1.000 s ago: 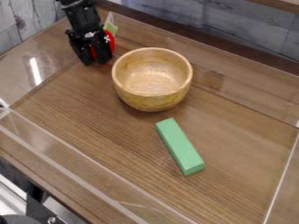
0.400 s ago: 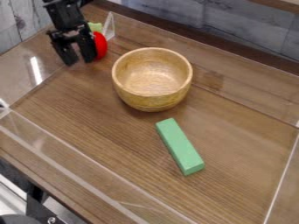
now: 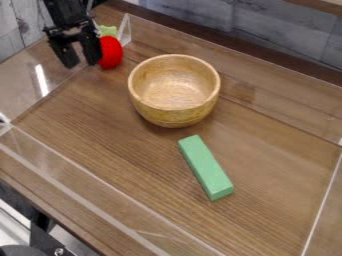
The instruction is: Move the red fruit to the left
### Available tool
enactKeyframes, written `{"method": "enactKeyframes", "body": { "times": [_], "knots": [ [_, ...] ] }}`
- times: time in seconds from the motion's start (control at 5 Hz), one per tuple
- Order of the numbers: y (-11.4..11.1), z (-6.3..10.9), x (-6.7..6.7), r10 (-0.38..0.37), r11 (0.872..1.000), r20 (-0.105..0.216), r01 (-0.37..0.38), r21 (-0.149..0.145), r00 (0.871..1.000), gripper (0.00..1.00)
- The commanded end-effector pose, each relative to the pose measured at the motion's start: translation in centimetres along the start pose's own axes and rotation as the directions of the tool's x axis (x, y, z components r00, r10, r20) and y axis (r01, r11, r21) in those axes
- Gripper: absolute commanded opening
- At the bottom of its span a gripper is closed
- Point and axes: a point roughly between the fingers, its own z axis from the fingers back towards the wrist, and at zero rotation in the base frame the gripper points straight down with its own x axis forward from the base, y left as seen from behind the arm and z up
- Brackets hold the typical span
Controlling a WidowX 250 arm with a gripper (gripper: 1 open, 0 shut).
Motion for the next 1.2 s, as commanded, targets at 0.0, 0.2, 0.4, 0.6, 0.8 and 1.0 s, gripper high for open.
{"method": "enactKeyframes", "body": {
  "times": [0.0,0.2,0.4,0.6,0.8,1.0],
  "knots": [
    [-1.4,3.6,-0.5,0.003,0.998,0.098,-0.009,0.056,0.995,1.00],
    [-2.0,4.4,-1.3,-0.034,0.998,0.094,0.029,0.062,0.995,1.00],
    [-2.2,5.3,-2.0,-0.075,0.995,0.090,0.069,0.066,0.993,1.00],
    [-2.5,5.9,-2.0,-0.113,0.992,0.094,0.107,0.069,0.989,1.00],
    [-3.0,6.4,-1.8,-0.155,0.986,0.097,0.148,0.074,0.983,1.00],
    [-4.2,7.3,-2.1,-0.167,0.984,0.110,0.159,0.076,0.980,1.00]
  ]
}}
